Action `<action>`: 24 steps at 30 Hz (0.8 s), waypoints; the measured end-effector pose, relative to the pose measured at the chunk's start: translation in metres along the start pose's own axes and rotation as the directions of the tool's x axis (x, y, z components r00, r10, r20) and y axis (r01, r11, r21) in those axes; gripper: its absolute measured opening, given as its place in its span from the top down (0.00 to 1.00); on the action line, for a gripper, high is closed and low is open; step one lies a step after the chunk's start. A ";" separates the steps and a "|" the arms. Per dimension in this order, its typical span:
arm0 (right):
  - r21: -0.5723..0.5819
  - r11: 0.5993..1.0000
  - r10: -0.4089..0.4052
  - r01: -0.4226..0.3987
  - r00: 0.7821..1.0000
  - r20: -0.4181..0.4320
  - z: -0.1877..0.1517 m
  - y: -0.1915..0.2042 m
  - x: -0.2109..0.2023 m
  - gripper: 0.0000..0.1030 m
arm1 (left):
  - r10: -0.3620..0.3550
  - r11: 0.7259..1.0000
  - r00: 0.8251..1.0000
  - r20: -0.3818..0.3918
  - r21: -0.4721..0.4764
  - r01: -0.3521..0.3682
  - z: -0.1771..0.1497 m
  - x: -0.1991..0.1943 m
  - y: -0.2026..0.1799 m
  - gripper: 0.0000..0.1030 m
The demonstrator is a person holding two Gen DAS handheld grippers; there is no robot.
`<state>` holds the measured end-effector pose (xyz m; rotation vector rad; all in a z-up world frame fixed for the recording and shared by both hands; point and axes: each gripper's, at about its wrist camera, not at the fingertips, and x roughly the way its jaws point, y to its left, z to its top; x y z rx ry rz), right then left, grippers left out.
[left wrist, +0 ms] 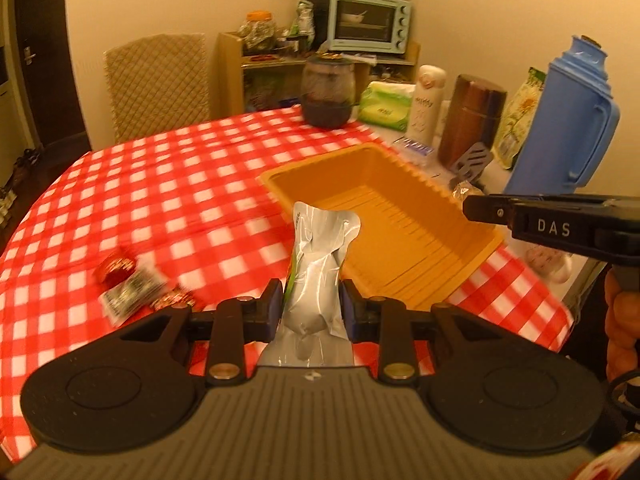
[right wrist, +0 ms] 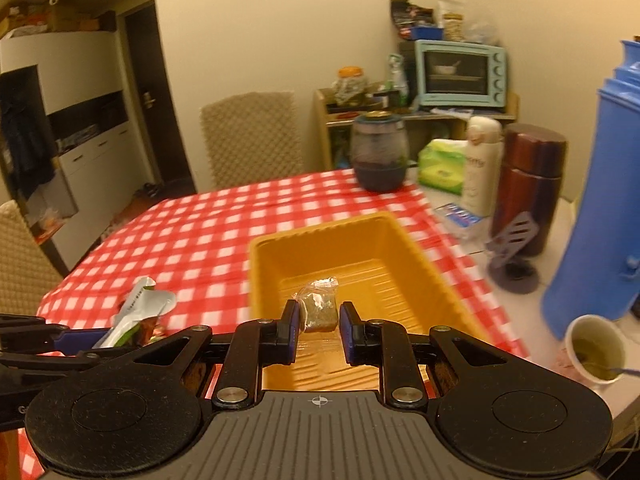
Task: Organize snacks
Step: 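Lower the foil packet into the orange tray and open the left gripper while the right carries the candy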
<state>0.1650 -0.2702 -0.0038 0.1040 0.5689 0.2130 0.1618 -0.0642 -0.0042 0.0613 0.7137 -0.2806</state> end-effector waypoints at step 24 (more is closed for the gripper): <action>0.107 0.993 -0.044 0.047 0.998 -0.035 0.011 -0.080 0.041 0.79 | -0.097 0.993 0.994 -0.040 0.056 0.099 0.052 0.095 -0.046 0.73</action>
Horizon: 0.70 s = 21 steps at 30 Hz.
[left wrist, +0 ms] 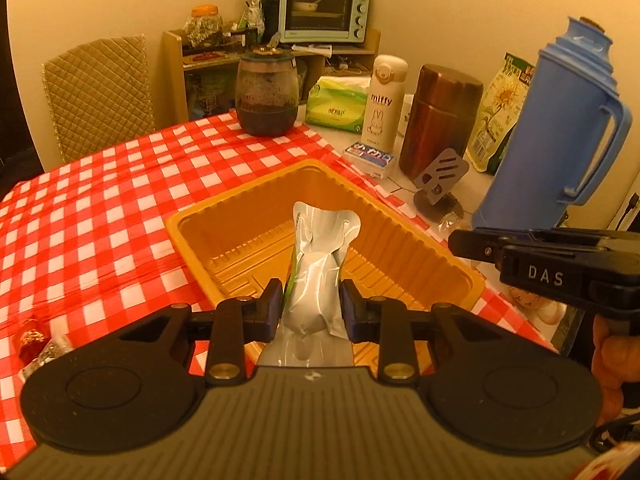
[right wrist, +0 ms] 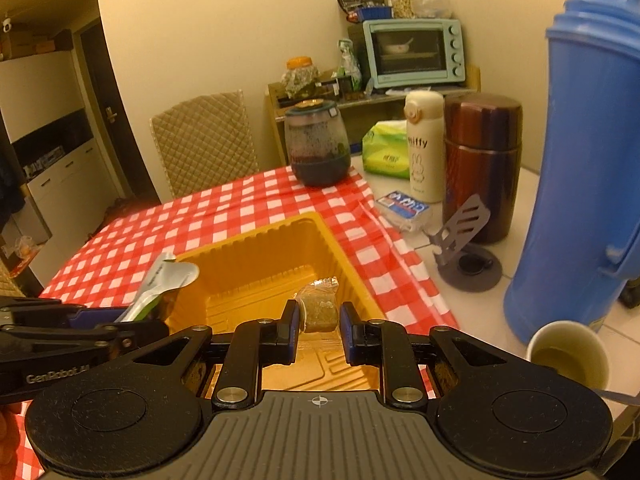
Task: Organize snacks
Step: 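Lower the foil packet into the orange tray and open the left gripper while the right carries the candy, then lower the small candy into the orange tray and open the right gripper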
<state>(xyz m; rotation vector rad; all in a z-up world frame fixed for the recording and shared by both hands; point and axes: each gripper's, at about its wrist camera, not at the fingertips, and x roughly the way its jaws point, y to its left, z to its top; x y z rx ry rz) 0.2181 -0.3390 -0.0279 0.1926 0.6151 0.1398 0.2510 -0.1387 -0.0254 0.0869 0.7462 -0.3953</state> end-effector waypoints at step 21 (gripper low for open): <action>0.038 0.999 0.009 -0.007 0.999 -0.054 -0.012 -0.007 0.032 0.79 | 0.022 0.998 1.000 -0.010 -0.061 -0.022 -0.012 0.017 0.027 0.60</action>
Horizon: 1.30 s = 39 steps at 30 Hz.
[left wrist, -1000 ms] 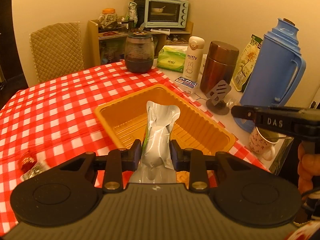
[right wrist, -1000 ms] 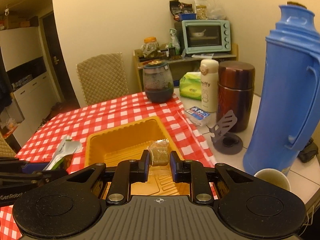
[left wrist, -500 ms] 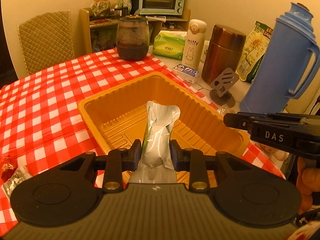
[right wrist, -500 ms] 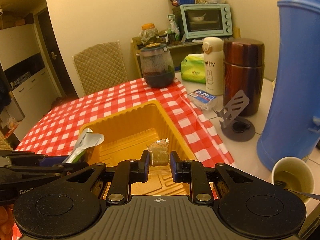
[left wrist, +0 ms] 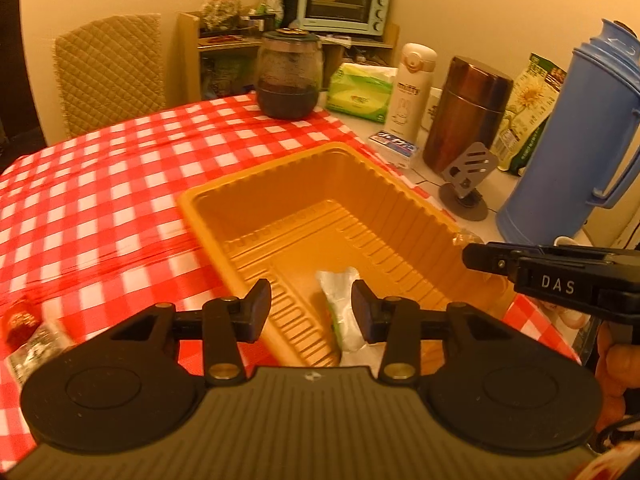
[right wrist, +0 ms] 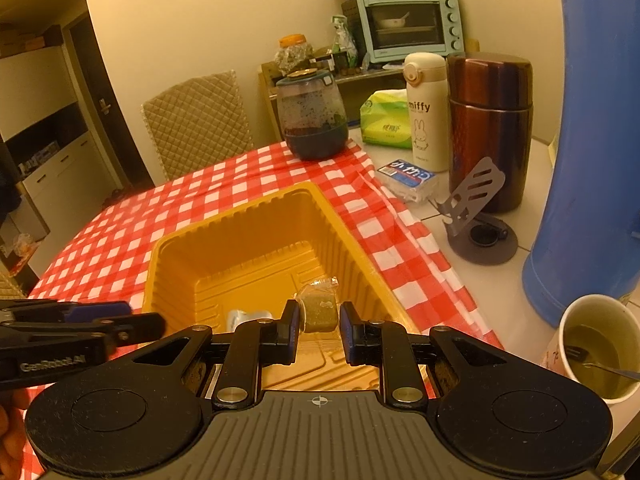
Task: Organize snacks
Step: 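Lower the small candy into the orange tray and open the right gripper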
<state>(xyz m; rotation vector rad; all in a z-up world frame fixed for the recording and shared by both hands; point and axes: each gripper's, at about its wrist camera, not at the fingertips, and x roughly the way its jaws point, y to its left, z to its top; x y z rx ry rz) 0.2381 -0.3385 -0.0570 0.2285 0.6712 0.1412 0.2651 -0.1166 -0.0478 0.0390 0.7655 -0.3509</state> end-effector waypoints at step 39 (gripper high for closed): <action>-0.014 0.996 0.093 -0.092 0.994 0.054 -0.028 0.079 -0.104 0.30 | 0.197 0.972 0.979 0.050 -0.137 -0.189 -0.081 -0.167 0.062 0.49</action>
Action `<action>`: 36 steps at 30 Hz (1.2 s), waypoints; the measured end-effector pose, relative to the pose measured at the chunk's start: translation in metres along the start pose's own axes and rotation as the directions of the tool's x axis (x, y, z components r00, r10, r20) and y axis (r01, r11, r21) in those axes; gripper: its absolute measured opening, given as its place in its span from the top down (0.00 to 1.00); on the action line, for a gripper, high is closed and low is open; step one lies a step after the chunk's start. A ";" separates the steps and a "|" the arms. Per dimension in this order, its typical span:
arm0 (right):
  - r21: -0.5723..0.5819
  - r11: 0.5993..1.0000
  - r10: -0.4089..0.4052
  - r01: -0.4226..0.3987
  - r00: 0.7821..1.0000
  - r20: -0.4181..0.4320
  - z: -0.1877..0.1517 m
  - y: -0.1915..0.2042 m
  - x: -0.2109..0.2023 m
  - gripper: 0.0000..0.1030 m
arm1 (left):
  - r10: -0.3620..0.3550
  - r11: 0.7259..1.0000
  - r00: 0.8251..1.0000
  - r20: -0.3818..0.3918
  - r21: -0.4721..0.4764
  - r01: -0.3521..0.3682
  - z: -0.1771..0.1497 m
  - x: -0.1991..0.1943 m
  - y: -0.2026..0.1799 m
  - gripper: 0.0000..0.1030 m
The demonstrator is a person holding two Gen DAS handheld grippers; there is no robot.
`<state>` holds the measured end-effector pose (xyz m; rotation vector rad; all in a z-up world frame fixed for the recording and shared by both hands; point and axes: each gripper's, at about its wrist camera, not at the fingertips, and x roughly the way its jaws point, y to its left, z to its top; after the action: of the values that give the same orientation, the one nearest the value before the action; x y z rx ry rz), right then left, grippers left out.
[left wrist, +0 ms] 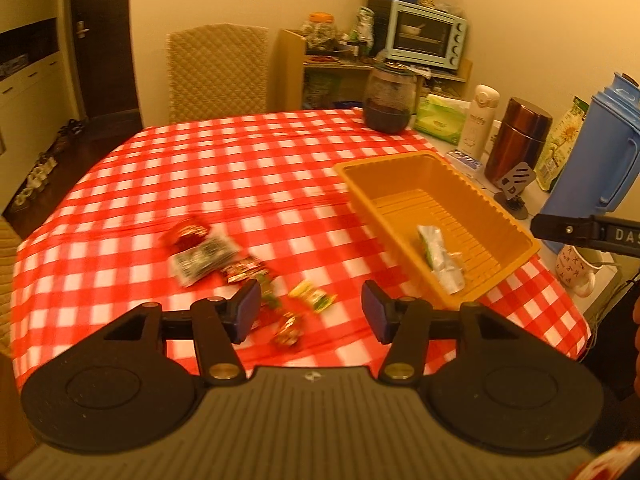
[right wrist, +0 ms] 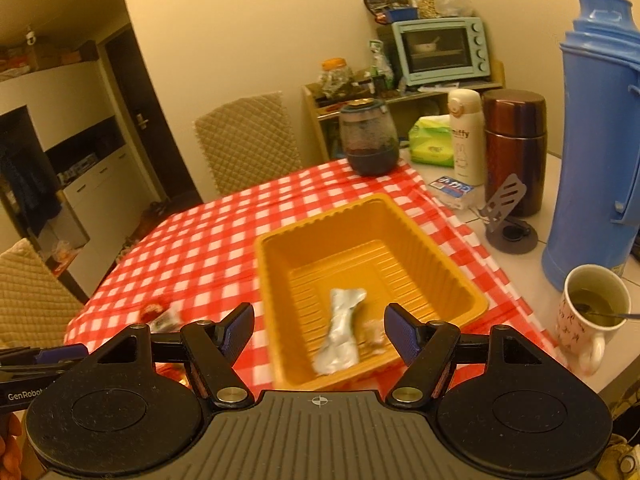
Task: Organize snacks
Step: 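Lower the small candy into the orange tray and open the right gripper, then grasp the red-and-yellow snack packet with the right gripper while the left approaches a red packet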
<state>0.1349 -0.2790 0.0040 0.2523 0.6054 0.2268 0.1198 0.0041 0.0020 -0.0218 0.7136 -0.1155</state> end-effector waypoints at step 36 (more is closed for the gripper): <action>-0.094 0.992 0.072 -0.082 0.992 -0.104 -0.058 0.087 0.021 0.30 | 0.099 0.992 0.994 -0.045 -0.077 -0.102 -0.048 -0.025 0.074 0.45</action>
<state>0.1059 -0.1816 -0.0278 0.1706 0.6827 0.3446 0.0771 0.0816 -0.0230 -0.0592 0.7586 0.0085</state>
